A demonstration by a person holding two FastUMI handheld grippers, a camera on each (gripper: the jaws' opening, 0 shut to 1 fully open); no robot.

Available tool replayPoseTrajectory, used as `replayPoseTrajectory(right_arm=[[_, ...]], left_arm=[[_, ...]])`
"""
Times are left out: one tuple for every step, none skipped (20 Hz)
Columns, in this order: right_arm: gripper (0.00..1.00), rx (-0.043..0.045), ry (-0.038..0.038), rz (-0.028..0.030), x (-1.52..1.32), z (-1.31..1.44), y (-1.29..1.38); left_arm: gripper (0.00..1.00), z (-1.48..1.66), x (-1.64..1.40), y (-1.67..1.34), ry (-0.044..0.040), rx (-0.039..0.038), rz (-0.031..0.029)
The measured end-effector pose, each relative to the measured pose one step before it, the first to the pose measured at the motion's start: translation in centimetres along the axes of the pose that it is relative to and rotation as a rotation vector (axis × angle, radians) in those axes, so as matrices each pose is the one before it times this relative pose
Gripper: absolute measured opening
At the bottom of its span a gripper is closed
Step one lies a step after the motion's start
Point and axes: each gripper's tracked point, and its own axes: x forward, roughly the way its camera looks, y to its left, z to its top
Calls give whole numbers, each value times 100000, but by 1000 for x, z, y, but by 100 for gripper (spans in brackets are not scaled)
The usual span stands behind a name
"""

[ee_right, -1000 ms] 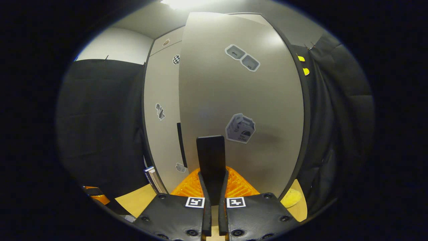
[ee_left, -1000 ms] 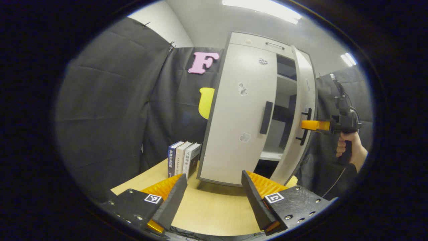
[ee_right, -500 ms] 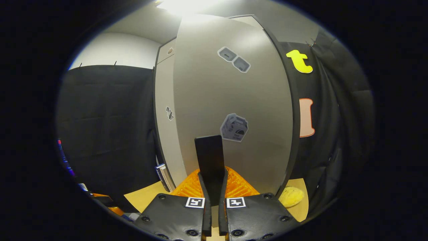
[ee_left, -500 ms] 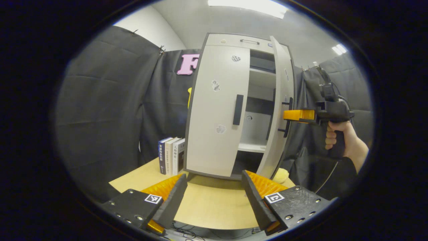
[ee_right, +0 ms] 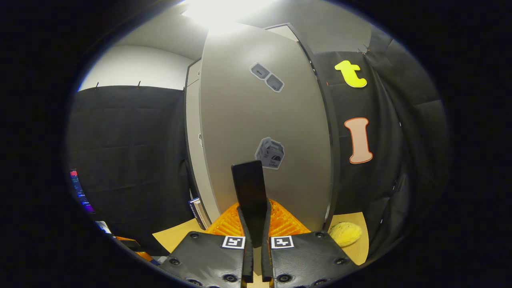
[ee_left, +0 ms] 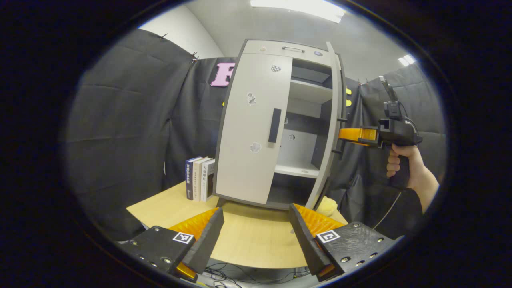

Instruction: Open the right door of the double-door shoe cabinet with the right hand, and open the left door with the left hand.

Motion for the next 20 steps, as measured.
replayPoseTrajectory(right_arm=[[10,-128,-327,-5,-46,39,-61],[10,-474,-12,169,-80,-20,40],[9,-131,229,253,-52,-13,99],[10,128,410,313,80,21,-42],[10,-31,423,340,48,42,-122],[10,-233,252,285,33,35,-74],[10,-180,215,177,-15,49,-73],[10,-5,-24,44,6,-22,-15],[9,-17,-12,-63,-16,49,-99],[6,98,-182,-205,-199,-22,-81],[9,258,-36,-271,-160,37,-151],[5,316,-106,-329,35,9,-98],[9,175,-7,-376,-17,17,-154],[9,168,-124,-410,-106,0,-118],[5,203,44,-358,-191,-11,-153],[9,279,-115,-686,-178,-50,-224],[5,-80,-180,-929,-213,19,-245],[5,153,119,-681,-72,30,-187],[9,137,309,-1134,-127,25,-374],[9,-182,335,-1859,-215,36,-485]], left_arm=[[94,-294,37,131,663,-698,-177],[94,-182,96,180,200,-728,-49],[94,-99,68,415,203,-653,609],[94,38,-172,474,-165,-483,1002],[94,226,-121,473,-707,-469,1017],[95,163,-248,503,-701,-534,1142],[94,88,-112,468,-399,-571,1211],[94,1,22,255,-144,-584,890],[95,48,-35,119,-155,-500,279],[94,-26,83,111,-439,-358,316],[95,126,16,110,-337,-163,351],[94,-85,-80,-51,-3,25,98],[94,-237,-186,102,322,350,-49],[94,223,381,-494,356,649,92],[95,-21,128,-177,229,514,-45],[96,19,82,-207,150,320,-246],[96,-65,142,-343,157,99,-481],[96,-48,106,-486,308,-380,-902],[96,-36,138,-359,385,-859,-968],[95,-61,136,-282,218,-854,-660]])
